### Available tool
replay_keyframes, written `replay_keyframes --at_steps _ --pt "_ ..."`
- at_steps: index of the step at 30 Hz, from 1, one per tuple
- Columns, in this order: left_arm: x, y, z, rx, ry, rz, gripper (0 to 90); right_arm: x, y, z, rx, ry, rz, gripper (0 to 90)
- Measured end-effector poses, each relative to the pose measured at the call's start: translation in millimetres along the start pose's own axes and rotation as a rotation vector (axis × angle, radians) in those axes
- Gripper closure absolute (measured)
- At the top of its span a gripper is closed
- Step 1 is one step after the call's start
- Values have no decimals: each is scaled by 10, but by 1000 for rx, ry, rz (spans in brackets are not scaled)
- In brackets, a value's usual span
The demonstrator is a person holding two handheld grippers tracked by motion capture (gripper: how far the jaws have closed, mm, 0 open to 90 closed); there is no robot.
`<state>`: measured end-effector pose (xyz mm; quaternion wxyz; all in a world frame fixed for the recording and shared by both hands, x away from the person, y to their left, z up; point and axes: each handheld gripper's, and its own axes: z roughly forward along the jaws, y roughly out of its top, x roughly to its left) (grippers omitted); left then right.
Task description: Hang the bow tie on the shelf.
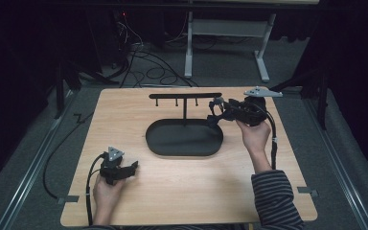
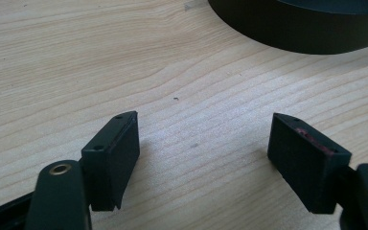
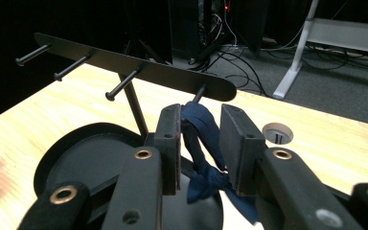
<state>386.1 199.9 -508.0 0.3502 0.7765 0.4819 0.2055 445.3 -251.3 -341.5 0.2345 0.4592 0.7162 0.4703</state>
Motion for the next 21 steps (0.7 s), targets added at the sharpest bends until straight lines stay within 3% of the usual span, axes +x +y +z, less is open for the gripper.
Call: replay_keyframes --at_steps 21 --pt "1 0 0 0 -1 0 268 -110 -191 -397 -38 -9 13 666"
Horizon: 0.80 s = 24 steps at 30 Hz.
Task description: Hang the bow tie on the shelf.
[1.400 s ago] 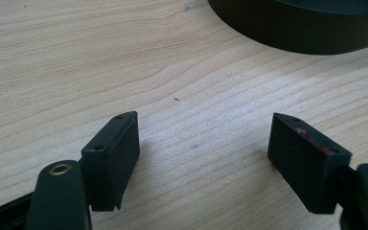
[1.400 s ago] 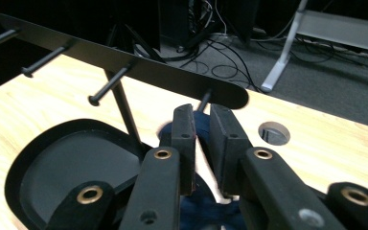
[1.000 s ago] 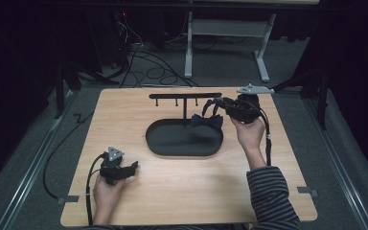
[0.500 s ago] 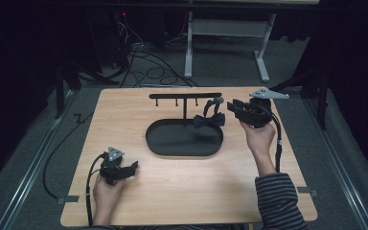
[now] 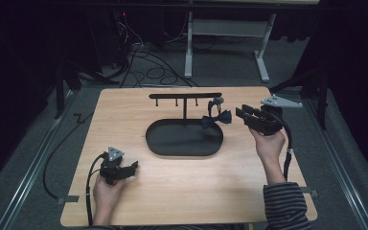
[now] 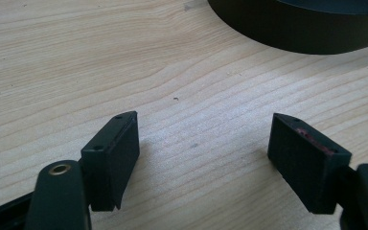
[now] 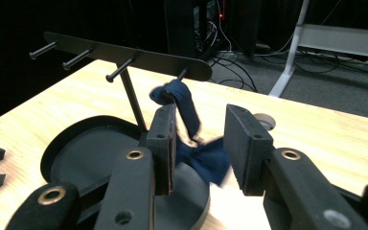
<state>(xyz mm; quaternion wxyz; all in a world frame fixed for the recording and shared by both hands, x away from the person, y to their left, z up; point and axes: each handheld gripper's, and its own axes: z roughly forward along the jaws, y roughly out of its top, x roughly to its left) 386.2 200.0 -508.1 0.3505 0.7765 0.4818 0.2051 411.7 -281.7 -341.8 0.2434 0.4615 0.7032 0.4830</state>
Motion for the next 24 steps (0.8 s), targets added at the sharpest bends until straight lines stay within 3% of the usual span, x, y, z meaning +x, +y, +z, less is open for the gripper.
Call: replay_keyframes --at_steps 24 --pt "2 0 -1 0 -2 -1 268 -101 -279 -365 -20 -22 27 658"
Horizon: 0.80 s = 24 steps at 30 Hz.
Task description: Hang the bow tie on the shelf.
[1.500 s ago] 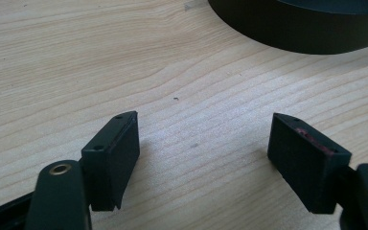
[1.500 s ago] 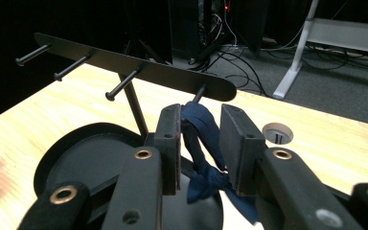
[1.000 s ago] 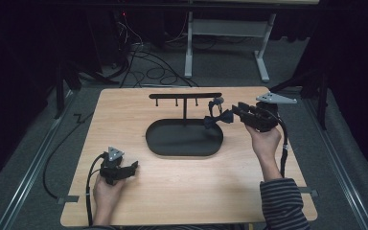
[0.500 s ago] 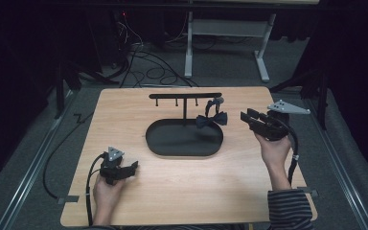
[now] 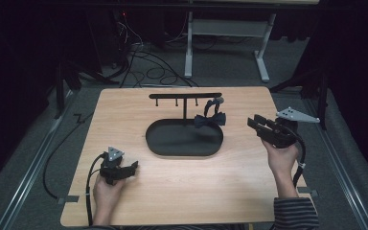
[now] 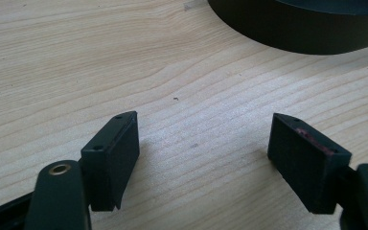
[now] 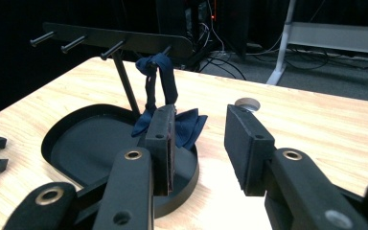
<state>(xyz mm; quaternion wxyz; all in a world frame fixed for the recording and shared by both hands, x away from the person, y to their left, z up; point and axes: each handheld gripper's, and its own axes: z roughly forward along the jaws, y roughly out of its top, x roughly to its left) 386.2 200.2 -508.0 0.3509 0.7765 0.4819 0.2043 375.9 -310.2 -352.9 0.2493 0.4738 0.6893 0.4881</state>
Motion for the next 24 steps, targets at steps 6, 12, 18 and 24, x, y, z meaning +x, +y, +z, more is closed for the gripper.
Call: replay_keyframes --at_steps 6,12,18,24 --pt "1 0 0 0 -1 0 268 -23 -56 -67 -4 -4 9 656" --pt "-2 0 1 0 1 1 266 -31 -117 -125 3 -8 13 652" --pt "-2 0 1 0 1 1 267 -50 -182 -180 1 -10 22 650" --pt "-1 0 0 1 1 3 267 -57 -273 -220 -4 -3 29 649"
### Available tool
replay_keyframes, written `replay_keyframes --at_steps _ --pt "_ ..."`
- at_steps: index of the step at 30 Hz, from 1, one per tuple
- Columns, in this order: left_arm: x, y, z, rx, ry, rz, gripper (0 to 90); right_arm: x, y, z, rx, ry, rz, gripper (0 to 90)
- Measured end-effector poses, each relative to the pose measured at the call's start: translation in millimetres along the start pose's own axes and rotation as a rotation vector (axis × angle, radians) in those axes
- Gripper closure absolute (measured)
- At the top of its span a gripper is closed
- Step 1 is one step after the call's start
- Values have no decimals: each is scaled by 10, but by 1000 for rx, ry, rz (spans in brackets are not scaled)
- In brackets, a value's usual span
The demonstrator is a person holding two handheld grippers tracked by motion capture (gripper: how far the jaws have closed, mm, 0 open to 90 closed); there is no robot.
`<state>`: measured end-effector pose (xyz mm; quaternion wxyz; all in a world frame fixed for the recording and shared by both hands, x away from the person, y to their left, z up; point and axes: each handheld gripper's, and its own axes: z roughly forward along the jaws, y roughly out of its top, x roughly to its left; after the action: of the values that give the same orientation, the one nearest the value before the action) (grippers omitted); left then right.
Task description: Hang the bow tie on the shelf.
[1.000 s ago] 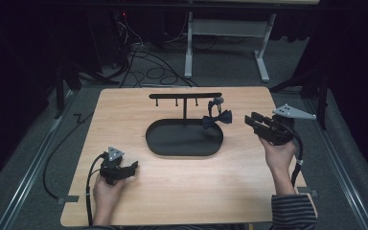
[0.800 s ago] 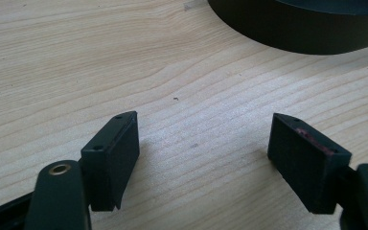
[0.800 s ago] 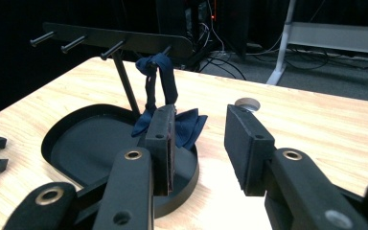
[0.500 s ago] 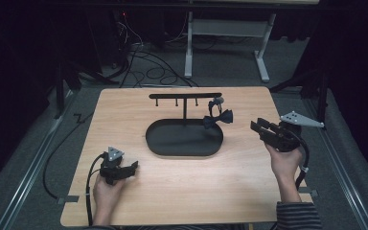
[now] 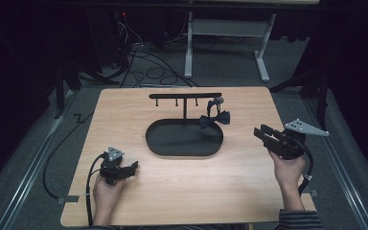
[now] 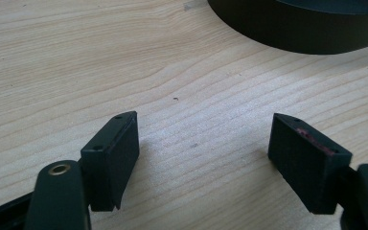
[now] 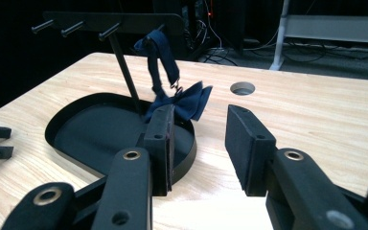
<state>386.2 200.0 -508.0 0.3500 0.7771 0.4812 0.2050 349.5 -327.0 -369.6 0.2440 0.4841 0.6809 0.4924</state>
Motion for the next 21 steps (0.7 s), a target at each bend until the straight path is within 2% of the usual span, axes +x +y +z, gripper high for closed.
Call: replay_keyframes --at_steps 21 --pt "-1 0 1 -2 0 -2 266 -4 -194 -159 -1 -11 18 636"
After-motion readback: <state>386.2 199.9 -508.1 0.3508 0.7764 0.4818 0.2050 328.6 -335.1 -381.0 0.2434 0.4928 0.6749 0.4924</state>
